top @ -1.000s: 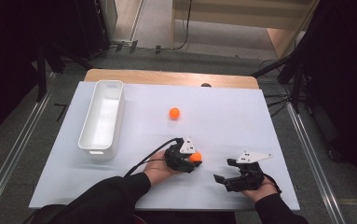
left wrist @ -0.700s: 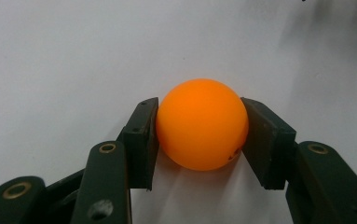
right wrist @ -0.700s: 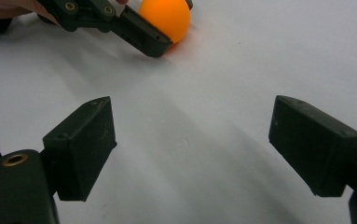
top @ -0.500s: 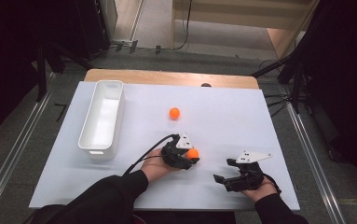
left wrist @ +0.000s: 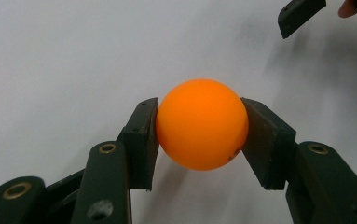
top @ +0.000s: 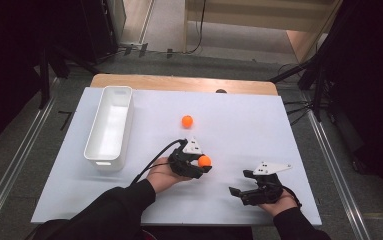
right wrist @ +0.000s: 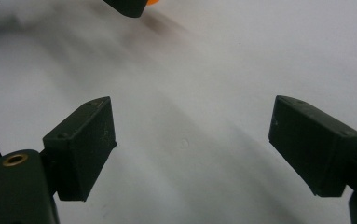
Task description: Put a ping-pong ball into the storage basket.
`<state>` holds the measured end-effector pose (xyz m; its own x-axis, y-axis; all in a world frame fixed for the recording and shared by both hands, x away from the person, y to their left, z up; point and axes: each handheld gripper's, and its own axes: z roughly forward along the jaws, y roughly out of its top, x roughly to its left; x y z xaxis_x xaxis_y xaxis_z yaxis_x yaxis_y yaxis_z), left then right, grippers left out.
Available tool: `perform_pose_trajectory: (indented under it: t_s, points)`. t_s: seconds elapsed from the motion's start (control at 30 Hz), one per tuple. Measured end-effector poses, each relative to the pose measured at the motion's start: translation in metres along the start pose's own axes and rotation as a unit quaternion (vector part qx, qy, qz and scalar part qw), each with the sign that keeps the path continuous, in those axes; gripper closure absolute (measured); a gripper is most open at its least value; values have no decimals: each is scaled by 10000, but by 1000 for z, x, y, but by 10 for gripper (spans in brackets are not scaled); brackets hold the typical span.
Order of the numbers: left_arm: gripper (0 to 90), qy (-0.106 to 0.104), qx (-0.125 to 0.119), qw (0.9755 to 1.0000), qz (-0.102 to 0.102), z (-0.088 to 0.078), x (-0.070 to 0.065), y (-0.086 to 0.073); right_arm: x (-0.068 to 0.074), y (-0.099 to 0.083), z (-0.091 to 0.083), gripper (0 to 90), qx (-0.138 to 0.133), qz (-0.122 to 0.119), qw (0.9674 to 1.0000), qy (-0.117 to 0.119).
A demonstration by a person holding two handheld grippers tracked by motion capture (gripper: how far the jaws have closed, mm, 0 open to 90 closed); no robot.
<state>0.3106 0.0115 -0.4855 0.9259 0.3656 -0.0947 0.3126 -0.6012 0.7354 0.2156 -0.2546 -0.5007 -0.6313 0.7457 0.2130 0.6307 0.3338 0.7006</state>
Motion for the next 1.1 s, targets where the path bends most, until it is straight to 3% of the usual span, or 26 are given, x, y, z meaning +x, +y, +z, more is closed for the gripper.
perform_pose_trajectory:
  t_s: [0.6, 0.87, 1.1]
  points:
    - [501, 73, 106, 9988, -476, -22, 10, 7, 0, 0, 0, 131, 0, -20, 10000, -3]
    - [501, 128, 121, 9988, -459, -28, 13, 10, 0, 0, 0, 131, 8, -27, 10000, -3]
    - [500, 93, 88, 9982, -586, -35, 17, 13, 0, 0, 0, 132, -19, -14, 10000, 4]
